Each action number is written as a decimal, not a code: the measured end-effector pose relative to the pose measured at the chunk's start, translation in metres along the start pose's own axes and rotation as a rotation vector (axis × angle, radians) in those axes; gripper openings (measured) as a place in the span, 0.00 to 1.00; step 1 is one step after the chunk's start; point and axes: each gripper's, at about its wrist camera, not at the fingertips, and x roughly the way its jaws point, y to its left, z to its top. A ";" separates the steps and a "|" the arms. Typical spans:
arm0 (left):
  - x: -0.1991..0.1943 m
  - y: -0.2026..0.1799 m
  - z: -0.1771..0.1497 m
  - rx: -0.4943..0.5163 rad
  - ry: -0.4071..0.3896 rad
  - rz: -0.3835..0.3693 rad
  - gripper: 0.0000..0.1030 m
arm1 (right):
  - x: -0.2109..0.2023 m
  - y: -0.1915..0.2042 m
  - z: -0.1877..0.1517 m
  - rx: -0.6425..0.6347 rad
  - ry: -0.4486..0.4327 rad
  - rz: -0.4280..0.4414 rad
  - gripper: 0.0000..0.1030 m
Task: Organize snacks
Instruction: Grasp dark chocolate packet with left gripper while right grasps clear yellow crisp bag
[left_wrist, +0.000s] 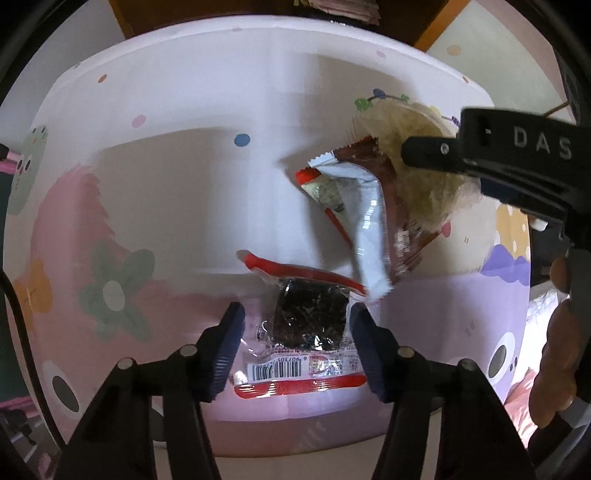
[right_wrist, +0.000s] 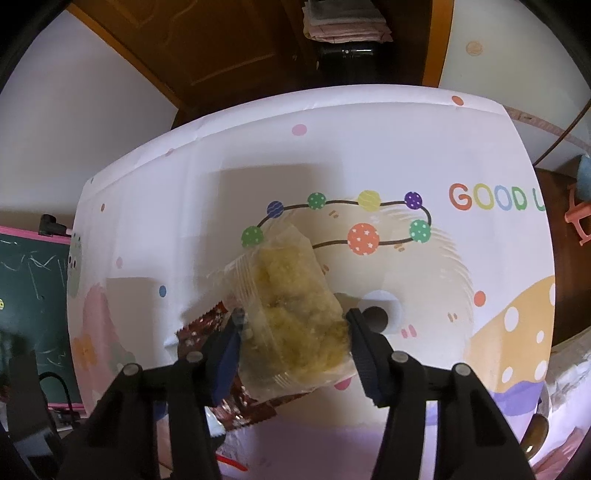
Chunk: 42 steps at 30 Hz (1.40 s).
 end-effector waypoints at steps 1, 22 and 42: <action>-0.003 -0.001 -0.001 0.003 -0.014 -0.001 0.50 | -0.002 0.001 -0.002 0.001 -0.001 0.007 0.53; -0.091 0.036 -0.015 -0.007 -0.188 -0.012 0.01 | -0.099 -0.012 -0.034 0.003 -0.120 0.099 0.52; -0.005 0.032 -0.007 0.002 -0.030 0.064 0.65 | -0.121 -0.004 -0.084 -0.030 -0.127 0.138 0.52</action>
